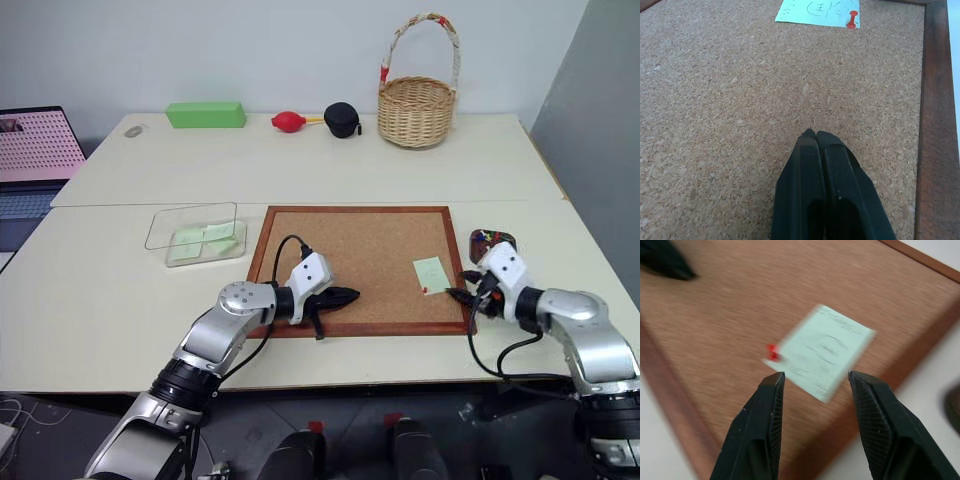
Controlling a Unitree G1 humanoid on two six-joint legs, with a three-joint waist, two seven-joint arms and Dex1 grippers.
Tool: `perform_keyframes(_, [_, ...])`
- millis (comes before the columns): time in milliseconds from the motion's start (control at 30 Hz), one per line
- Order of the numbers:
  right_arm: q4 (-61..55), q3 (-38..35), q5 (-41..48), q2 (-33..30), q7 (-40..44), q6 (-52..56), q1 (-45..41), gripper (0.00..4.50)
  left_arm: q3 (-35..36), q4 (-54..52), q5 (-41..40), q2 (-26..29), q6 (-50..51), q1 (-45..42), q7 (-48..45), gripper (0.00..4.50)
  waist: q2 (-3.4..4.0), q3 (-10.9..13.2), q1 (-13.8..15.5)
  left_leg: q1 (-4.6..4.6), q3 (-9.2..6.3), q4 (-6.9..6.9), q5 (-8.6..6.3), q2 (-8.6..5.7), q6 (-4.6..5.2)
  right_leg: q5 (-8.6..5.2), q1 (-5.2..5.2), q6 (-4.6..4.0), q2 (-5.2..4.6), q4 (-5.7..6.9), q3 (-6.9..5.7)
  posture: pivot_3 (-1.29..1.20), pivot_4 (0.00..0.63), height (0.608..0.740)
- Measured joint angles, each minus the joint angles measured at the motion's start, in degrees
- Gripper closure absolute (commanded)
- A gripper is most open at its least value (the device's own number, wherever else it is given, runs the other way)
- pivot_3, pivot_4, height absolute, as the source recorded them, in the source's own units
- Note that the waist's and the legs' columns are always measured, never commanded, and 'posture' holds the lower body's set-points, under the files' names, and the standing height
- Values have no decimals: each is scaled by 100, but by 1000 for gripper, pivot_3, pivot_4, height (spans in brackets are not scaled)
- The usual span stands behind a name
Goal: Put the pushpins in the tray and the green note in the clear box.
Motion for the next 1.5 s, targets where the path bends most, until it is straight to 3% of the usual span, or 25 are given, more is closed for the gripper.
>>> perform_keyframes(400, [523, 463, -235, 546, -346, 33, -425, 2360, -7, -45, 0, 5, 0, 22, -11, 4500, 0, 0, 13, -3, -5, -4, 0, 0, 0, 0, -1, 0, 0, -2, -5, 0, 150, 740])
perform_keyframes(767, [625, 479, -225, 549, -237, -75, -423, 4449, -6, -53, 0, 23, 0, 29, -8, 4500, 0, 0, 1, -2, -4, -4, 0, 0, 0, 0, -1, 0, 0, -1, -4, 0, 150, 740])
perform_keyframes(1500, [-58, 444, -287, 114, 136, -476, -732, 4449, 110, 37, -44, -128, -71, 53, 120, 4500, -2, 1, 37, -6, -5, 1, 0, -2, 1, 0, -2, 1, -3, -3, -6, 0, 150, 740])
